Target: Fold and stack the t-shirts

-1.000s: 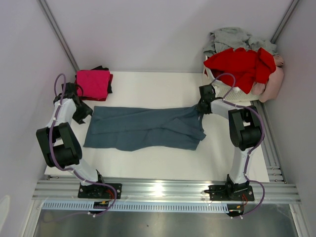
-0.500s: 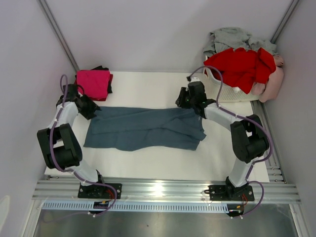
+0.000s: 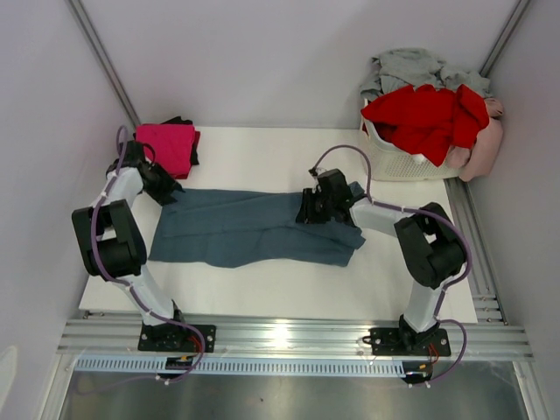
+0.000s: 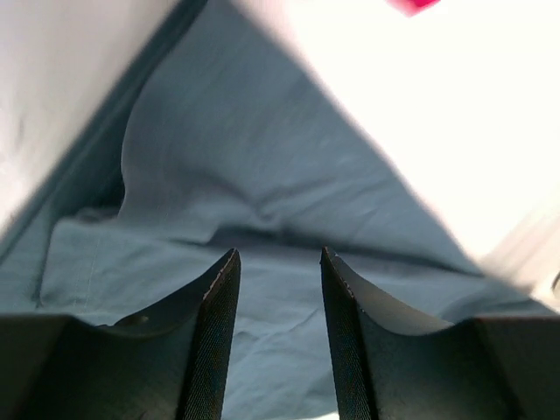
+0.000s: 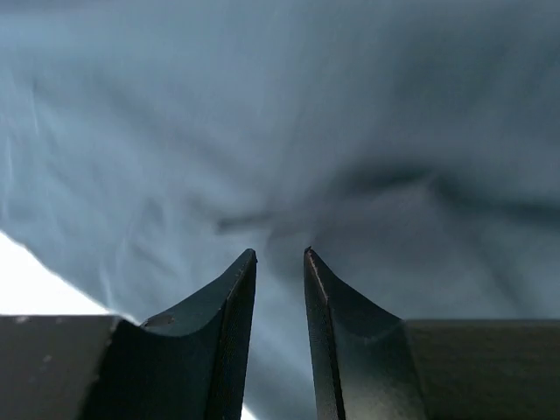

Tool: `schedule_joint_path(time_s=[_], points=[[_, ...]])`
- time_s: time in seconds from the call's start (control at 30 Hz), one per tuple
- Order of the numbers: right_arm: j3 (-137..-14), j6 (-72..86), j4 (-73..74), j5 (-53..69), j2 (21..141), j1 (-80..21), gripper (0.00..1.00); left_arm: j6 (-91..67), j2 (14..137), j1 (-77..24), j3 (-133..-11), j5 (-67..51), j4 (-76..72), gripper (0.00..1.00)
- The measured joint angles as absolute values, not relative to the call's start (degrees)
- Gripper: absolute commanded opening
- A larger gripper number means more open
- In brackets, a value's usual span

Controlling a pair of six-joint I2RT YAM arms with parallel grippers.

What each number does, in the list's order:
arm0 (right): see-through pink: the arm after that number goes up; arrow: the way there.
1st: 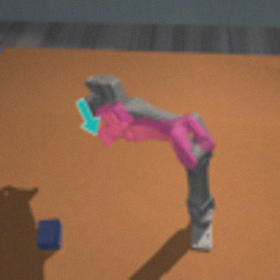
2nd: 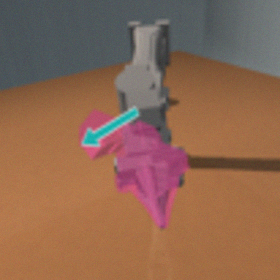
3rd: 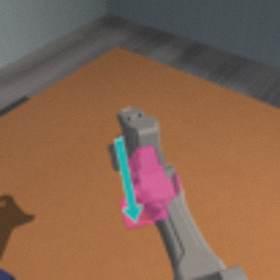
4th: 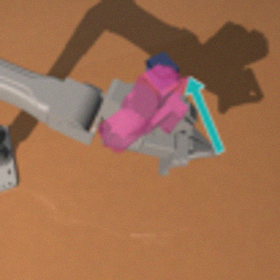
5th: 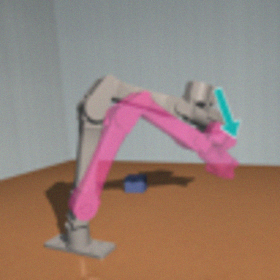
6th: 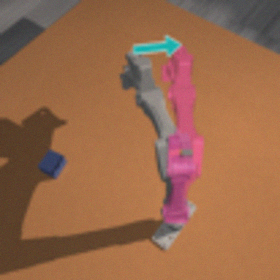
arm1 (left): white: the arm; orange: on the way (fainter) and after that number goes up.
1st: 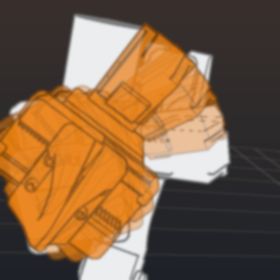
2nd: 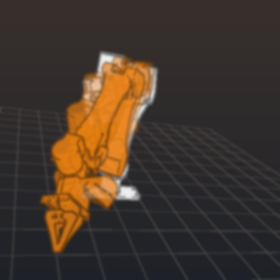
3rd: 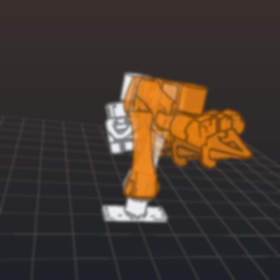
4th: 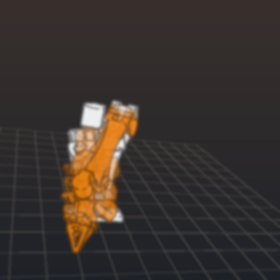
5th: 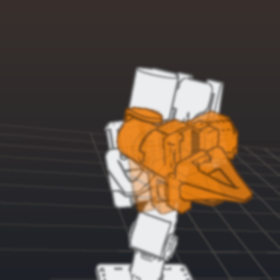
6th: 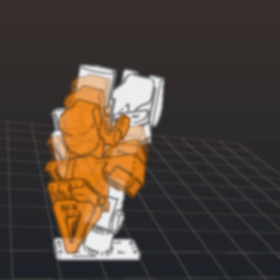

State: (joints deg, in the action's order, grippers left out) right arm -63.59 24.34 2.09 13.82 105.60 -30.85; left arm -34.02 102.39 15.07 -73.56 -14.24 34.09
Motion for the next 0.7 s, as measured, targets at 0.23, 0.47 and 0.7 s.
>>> schedule_joint_path(time_s=[0.23,0.47,0.7], points=[[-56.73,23.62,5.87,14.13,98.87,-35.57,0.33,-33.87,104.42,15.22,-83.35,-10.44,36.03,0.45],[-54.48,23.49,10.52,12.32,93.76,-35.11,0.33,-32.80,110.85,16.01,-93.95,-4.16,42.48,0.44],[-53.19,25.06,13.67,8.84,89.36,-35.11,0.33,-32.45,118.74,17.50,-96.86,-3.18,48.25,0.36]])
